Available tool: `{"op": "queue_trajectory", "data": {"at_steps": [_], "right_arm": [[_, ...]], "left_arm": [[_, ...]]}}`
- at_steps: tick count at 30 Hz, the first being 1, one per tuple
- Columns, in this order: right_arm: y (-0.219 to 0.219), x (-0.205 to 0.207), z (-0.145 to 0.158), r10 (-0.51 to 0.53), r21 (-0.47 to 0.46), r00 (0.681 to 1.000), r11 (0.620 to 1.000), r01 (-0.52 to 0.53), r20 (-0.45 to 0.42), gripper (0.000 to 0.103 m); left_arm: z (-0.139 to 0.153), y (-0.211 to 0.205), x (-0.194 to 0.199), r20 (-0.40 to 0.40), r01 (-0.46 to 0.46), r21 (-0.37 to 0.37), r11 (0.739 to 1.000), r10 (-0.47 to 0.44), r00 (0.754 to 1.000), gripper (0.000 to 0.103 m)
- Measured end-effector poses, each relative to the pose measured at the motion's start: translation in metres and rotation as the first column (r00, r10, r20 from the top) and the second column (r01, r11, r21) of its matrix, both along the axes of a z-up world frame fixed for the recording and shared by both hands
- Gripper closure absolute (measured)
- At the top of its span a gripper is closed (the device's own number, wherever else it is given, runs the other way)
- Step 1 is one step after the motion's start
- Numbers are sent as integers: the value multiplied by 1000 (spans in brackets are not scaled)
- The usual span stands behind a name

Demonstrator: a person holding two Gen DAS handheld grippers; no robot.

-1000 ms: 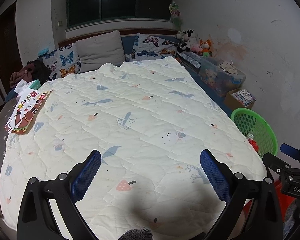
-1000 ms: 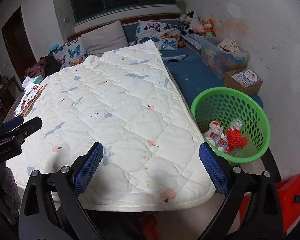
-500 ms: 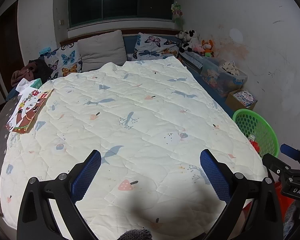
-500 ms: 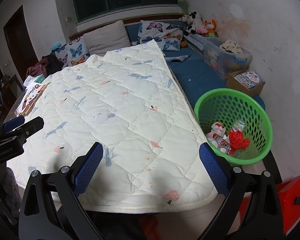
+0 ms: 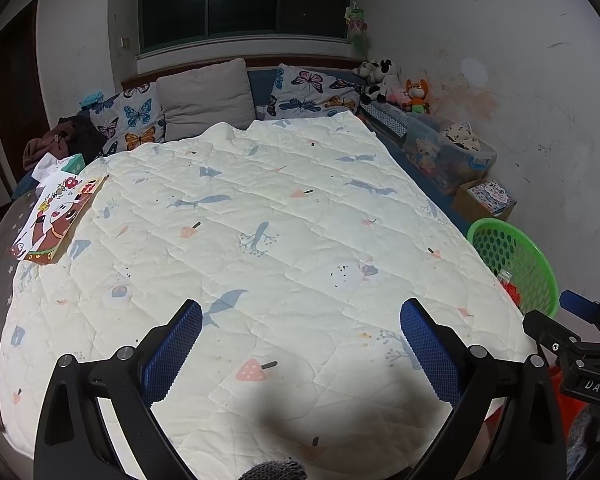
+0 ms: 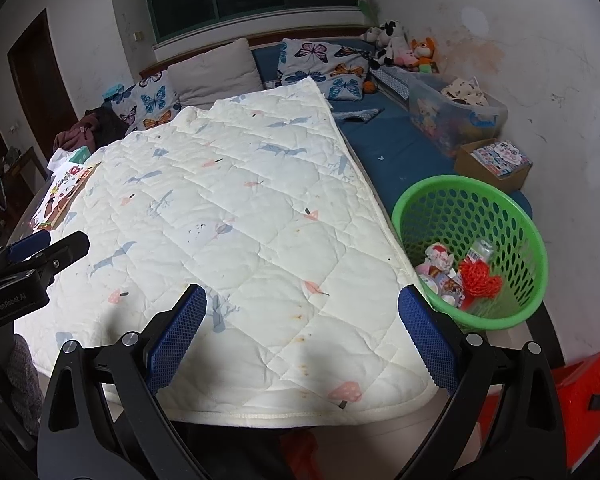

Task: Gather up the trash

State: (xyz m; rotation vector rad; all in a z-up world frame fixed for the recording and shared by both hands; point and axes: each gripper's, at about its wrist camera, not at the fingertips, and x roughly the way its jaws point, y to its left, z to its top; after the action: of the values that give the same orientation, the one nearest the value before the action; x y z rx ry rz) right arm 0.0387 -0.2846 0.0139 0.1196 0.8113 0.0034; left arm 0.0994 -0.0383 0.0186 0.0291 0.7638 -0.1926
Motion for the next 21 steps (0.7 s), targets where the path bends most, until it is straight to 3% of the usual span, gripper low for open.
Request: {"op": "queue_trajectory", "data": {"at_steps": [21], "right_arm": [[2,-1,-3,3,2,1000,1000,-3,5,7]], "left_arm": [[-6,2,0,-15,-4,-15,1000,4,1000,7]]}}
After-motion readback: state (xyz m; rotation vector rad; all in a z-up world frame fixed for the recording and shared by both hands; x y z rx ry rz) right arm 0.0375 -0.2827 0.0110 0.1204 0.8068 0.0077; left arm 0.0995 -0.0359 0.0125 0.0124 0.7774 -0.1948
